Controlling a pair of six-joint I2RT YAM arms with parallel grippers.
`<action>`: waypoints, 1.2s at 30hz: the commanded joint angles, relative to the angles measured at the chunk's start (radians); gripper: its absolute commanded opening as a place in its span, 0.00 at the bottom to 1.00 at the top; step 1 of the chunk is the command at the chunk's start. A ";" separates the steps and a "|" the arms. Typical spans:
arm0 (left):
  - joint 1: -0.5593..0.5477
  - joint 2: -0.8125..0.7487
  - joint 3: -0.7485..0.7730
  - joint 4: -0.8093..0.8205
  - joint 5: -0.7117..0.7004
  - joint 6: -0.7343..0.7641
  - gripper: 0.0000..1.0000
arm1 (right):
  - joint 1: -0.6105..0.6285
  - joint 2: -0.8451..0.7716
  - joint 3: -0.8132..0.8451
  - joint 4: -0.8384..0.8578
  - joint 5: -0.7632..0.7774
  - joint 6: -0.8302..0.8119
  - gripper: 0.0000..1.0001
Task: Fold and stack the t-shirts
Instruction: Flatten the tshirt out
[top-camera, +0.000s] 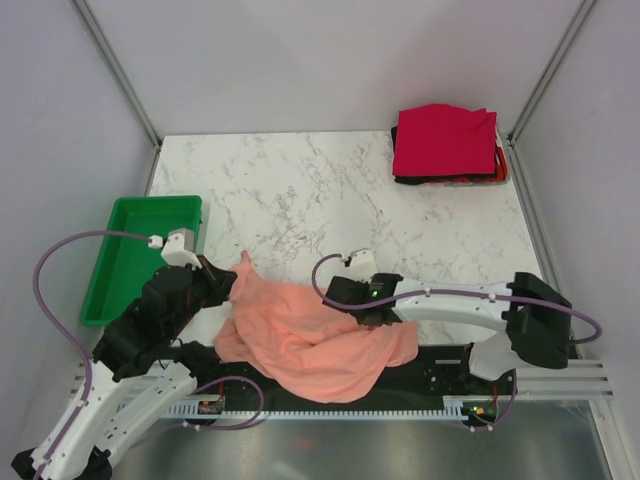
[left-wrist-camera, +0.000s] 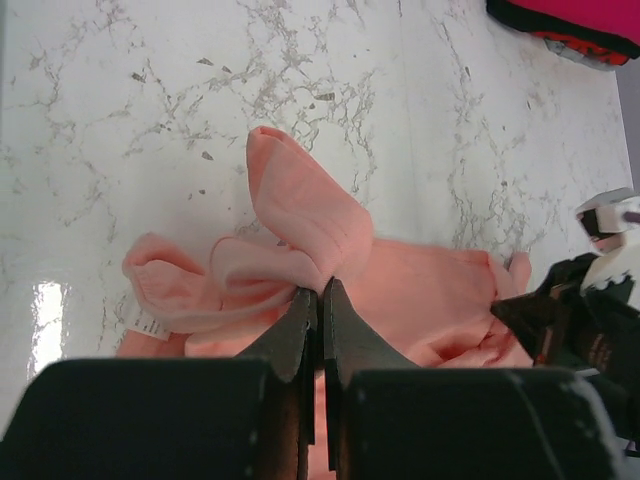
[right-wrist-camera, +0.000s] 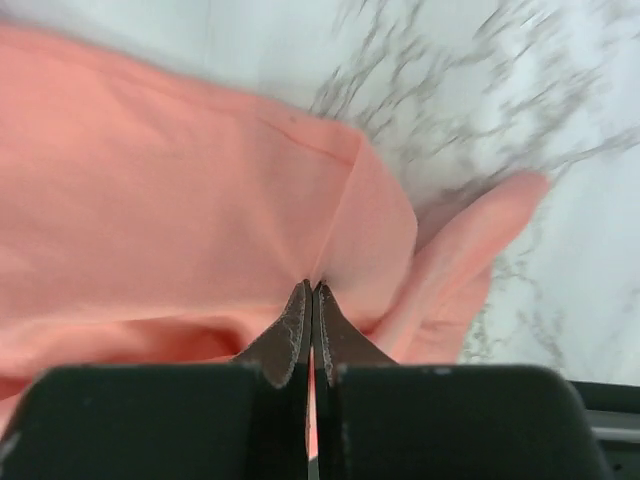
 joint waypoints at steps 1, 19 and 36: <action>-0.002 0.041 0.179 0.026 -0.047 0.071 0.02 | -0.071 -0.178 0.163 -0.178 0.143 -0.060 0.00; -0.001 0.440 1.191 -0.020 0.195 0.338 0.02 | -0.133 -0.457 1.084 -0.410 0.217 -0.516 0.00; 0.006 0.468 1.434 0.242 0.580 0.523 0.02 | -0.208 -0.648 1.249 -0.025 0.028 -0.893 0.00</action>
